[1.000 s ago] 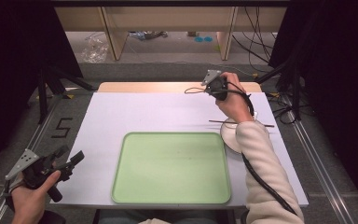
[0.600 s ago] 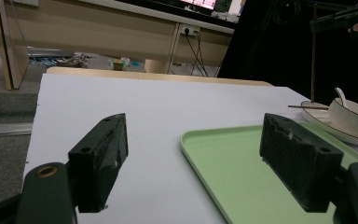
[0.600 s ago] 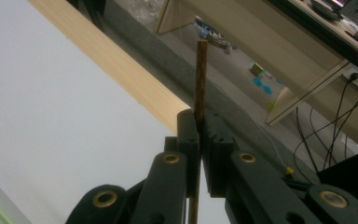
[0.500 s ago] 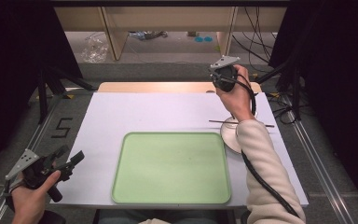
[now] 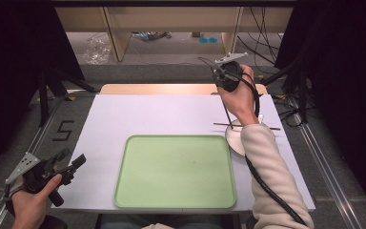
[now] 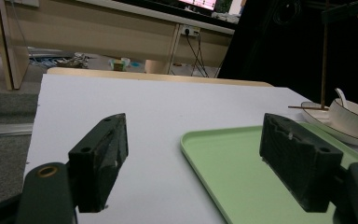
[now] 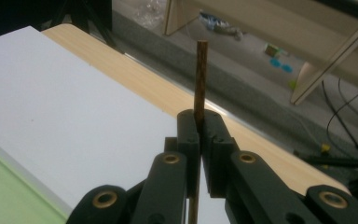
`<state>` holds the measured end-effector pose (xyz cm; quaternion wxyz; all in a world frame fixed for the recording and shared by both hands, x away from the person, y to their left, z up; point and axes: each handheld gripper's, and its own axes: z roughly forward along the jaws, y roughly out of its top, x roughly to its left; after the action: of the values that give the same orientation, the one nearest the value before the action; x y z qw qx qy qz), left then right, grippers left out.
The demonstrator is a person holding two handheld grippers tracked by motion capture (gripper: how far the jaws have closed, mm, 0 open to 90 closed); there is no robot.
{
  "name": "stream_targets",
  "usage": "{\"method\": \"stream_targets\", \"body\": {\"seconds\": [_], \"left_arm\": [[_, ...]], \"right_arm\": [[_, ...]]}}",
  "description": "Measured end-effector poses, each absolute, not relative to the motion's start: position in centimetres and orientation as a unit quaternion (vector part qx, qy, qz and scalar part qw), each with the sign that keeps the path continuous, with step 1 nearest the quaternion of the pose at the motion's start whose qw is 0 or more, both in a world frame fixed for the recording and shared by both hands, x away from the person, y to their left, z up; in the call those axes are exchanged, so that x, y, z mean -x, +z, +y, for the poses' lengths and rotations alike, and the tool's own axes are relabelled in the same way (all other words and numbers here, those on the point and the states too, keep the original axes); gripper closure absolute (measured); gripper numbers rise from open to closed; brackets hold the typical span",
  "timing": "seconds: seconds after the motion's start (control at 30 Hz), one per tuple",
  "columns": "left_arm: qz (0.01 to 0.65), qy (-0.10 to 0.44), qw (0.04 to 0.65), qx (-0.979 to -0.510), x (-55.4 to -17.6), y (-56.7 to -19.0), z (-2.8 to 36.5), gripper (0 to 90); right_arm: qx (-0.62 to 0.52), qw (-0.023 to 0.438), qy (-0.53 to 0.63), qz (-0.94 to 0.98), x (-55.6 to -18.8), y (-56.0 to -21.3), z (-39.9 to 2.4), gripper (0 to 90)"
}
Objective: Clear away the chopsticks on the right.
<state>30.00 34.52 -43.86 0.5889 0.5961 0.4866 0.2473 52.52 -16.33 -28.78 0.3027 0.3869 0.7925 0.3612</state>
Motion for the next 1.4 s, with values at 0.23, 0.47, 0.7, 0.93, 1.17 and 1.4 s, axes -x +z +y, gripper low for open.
{"method": "stream_targets", "body": {"seconds": [0.23,0.47,0.7,0.93,1.17,1.4], "left_arm": [[0.487,0.247,0.589,-0.596,-30.0,-43.9,34.5,23.4],[0.487,0.247,0.589,-0.596,-30.0,-43.9,34.5,23.5],[0.486,0.247,0.59,-0.596,-30.0,-43.9,34.5,23.5],[0.486,0.246,0.591,-0.594,-30.0,-43.9,34.5,23.5],[0.482,0.247,0.595,-0.594,-30.1,-43.9,34.4,23.5],[0.486,0.246,0.591,-0.595,-30.0,-43.8,34.5,23.5]], "right_arm": [[-0.437,0.262,0.351,0.786,-52.1,-28.5,-16.1,88.2],[-0.5,0.202,0.322,0.778,-51.7,-29.1,-16.2,88.1],[-0.555,0.132,0.277,0.773,-51.2,-30.9,-16.4,88.1],[-0.629,0.046,0.206,0.749,-50.6,-34.3,-16.2,88.1],[-0.647,0.007,0.151,0.748,-50.6,-38.5,-16.6,88.0],[-0.669,-0.025,0.095,0.737,-50.8,-40.7,-16.6,88.0]]}}
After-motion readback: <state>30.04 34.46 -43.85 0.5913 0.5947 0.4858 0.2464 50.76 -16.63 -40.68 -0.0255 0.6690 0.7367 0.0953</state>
